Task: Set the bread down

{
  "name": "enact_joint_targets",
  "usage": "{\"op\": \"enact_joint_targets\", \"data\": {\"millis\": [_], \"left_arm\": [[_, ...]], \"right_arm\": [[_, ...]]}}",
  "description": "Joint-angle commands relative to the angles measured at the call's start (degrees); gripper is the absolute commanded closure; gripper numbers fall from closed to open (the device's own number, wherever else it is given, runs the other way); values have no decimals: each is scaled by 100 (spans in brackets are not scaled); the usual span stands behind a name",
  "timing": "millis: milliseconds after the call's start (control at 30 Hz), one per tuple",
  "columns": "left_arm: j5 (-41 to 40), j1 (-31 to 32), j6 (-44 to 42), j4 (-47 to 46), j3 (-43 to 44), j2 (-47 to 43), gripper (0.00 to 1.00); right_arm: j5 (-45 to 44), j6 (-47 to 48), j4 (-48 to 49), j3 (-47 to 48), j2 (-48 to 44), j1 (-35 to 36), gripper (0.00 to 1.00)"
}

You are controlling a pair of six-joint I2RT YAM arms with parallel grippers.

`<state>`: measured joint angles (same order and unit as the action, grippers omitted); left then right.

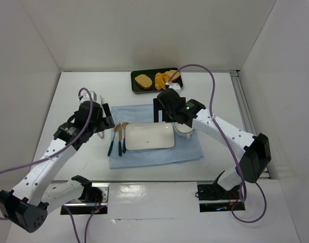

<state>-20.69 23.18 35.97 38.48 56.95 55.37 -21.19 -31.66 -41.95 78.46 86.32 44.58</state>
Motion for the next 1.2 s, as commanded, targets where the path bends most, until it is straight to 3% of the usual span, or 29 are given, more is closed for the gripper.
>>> {"op": "enact_joint_targets", "data": {"millis": [0, 333, 600, 1167], "left_arm": [[-515, 20, 261, 11, -113, 384, 0], [-445, -726, 385, -569, -219, 1695, 0], [100, -1526, 271, -1070, -53, 2539, 0], [232, -1816, 165, -1378, 545, 3945, 0]], "right_arm": [[185, 238, 328, 47, -274, -212, 0], [880, 494, 442, 100, -221, -881, 0], [1240, 608, 495, -6, -327, -1215, 0], [1530, 714, 601, -58, -379, -1601, 0]]}}
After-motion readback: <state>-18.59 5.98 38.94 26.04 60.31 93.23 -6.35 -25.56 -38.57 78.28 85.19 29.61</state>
